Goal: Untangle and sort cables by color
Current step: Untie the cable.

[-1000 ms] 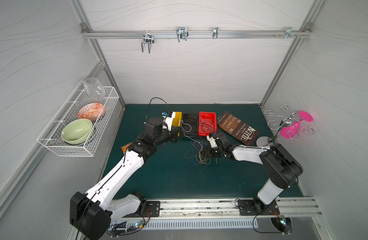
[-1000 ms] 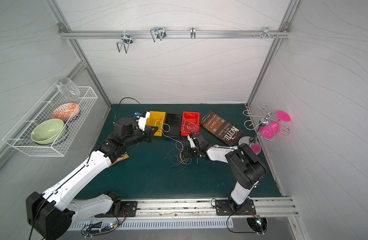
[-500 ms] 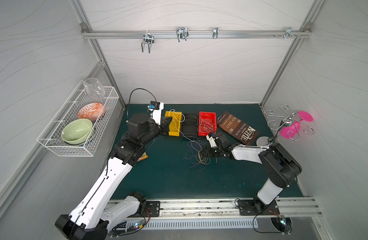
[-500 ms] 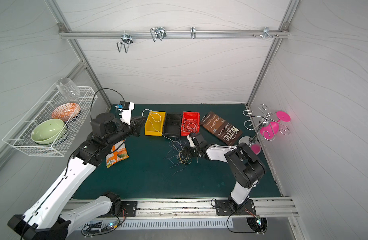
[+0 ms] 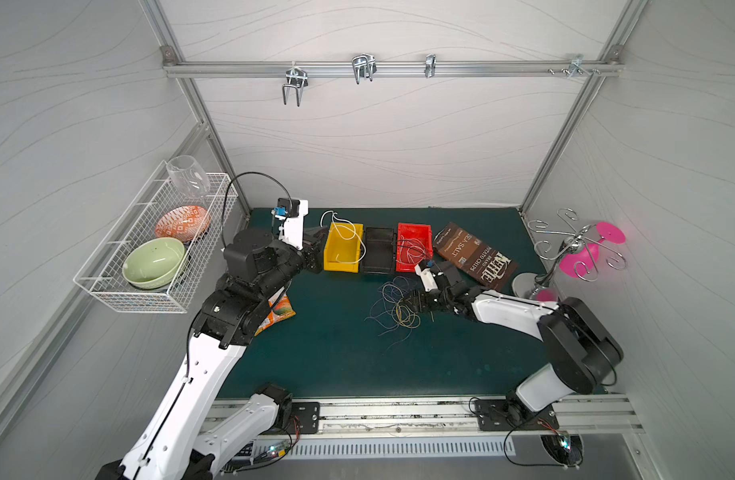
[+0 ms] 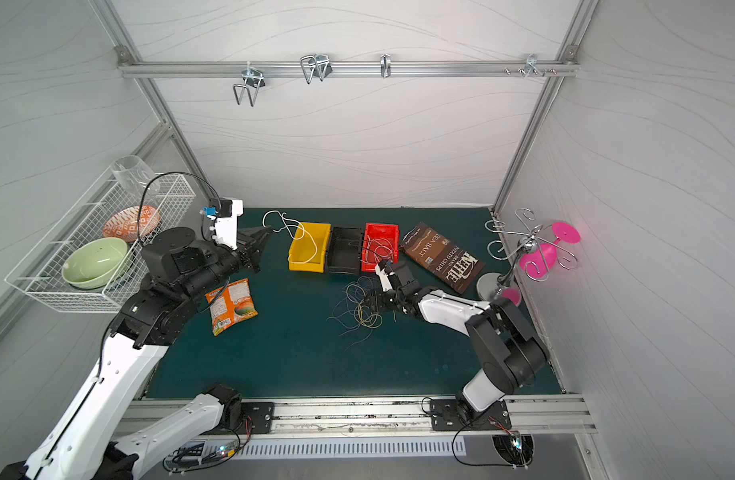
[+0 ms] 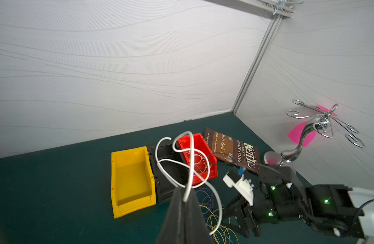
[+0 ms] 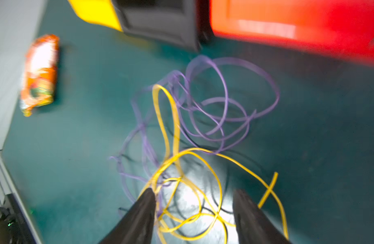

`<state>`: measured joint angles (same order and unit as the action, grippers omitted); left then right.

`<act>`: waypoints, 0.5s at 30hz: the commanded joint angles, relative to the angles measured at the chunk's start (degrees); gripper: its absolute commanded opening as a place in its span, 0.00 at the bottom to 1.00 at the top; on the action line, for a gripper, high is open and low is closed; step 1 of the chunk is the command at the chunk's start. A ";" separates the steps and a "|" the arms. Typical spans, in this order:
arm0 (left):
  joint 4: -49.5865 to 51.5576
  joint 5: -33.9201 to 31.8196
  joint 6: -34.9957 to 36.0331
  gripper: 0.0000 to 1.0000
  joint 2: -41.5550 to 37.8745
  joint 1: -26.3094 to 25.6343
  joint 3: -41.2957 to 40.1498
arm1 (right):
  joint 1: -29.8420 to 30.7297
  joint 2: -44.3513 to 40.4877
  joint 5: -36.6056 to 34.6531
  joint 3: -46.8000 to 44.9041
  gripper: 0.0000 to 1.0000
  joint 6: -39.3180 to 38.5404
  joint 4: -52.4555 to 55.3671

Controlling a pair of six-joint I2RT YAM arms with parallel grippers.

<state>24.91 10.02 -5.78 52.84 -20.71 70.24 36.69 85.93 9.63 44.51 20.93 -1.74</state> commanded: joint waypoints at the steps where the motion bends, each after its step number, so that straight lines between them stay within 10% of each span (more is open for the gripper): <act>1: -0.89 6.16 -0.41 0.00 -0.11 0.23 -2.39 | -1.40 -9.12 0.09 0.11 0.69 -6.44 1.49; 8: -6.10 14.42 -0.10 0.00 0.49 0.23 -8.01 | -11.81 -23.38 20.32 1.70 0.97 -4.11 1.37; 15: -16.61 24.84 -1.92 0.00 2.22 0.15 -12.46 | -16.54 -22.68 38.59 8.15 0.99 6.58 3.43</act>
<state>17.19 28.05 -6.68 54.57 -20.71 57.87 20.27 62.50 37.19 50.39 23.09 -0.38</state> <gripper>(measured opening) 0.048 0.989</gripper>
